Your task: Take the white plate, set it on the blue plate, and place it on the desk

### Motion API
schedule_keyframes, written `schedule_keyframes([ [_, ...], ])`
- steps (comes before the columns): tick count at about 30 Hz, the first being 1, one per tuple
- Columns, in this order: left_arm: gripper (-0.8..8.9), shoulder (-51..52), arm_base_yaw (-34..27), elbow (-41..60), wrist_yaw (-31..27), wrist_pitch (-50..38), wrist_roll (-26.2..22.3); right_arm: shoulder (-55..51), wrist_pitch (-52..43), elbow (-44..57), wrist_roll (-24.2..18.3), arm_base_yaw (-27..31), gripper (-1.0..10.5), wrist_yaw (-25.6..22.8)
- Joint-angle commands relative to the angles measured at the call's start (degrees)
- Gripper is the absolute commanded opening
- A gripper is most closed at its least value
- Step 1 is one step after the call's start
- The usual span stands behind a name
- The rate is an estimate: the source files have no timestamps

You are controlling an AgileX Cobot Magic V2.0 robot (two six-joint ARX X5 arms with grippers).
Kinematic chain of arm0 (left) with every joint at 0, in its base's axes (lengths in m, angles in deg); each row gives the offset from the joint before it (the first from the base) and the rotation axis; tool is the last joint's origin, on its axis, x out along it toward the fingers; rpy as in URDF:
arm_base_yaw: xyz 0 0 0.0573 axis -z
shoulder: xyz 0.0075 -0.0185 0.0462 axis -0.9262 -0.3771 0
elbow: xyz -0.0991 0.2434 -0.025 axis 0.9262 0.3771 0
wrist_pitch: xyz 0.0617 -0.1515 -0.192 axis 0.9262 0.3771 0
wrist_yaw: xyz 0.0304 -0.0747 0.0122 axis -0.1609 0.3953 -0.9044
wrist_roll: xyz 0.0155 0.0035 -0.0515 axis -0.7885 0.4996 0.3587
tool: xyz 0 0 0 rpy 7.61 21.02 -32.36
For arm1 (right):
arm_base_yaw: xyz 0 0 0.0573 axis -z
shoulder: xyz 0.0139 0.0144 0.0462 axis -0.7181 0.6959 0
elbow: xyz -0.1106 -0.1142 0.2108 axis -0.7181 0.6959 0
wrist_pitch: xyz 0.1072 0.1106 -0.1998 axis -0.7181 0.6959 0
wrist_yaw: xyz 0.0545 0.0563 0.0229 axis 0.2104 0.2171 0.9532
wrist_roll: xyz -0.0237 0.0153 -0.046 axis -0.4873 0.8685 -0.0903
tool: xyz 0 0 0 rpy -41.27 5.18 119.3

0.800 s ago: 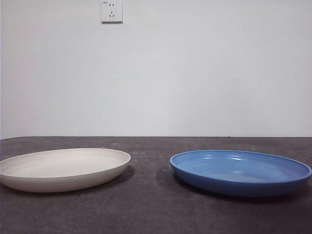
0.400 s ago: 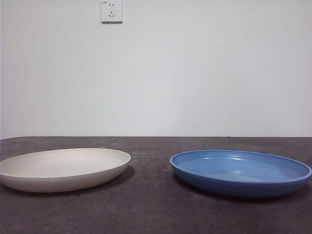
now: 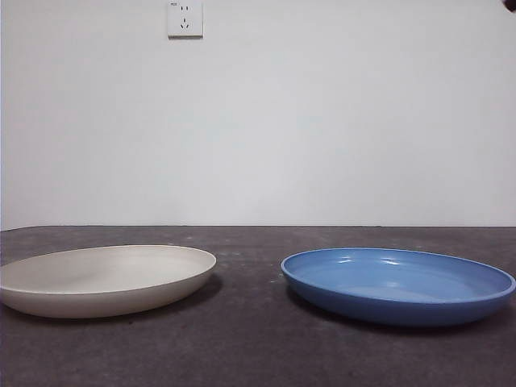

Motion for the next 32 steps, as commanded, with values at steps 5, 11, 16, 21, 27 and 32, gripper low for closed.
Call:
schedule_keyframes([
  [5,0.17,-5.31,5.79,-5.62,4.57,3.23,-1.99,3.21,0.11,-4.20,-3.06,-4.02,0.1,3.54],
  [11,0.18,-9.70,7.65,-8.20,12.46,5.51,-2.25,3.06,0.04,-4.20,-3.04,-4.09,0.1,3.48],
  [16,0.30,-10.32,8.15,-8.22,13.99,5.46,-2.29,3.02,0.07,-4.20,-3.04,-4.09,0.1,3.45],
  [21,2.67,-10.32,8.15,-8.22,13.99,5.51,-2.32,3.02,0.07,-4.20,-3.04,-4.09,1.3,3.45],
  [27,6.31,-10.32,8.15,-8.22,13.99,5.42,-2.29,3.08,0.07,-4.20,-2.84,-4.09,5.8,2.80],
  [32,6.30,-10.32,8.15,-8.22,13.99,5.55,-0.76,3.08,0.07,-4.20,-2.84,-4.09,6.0,2.82],
])
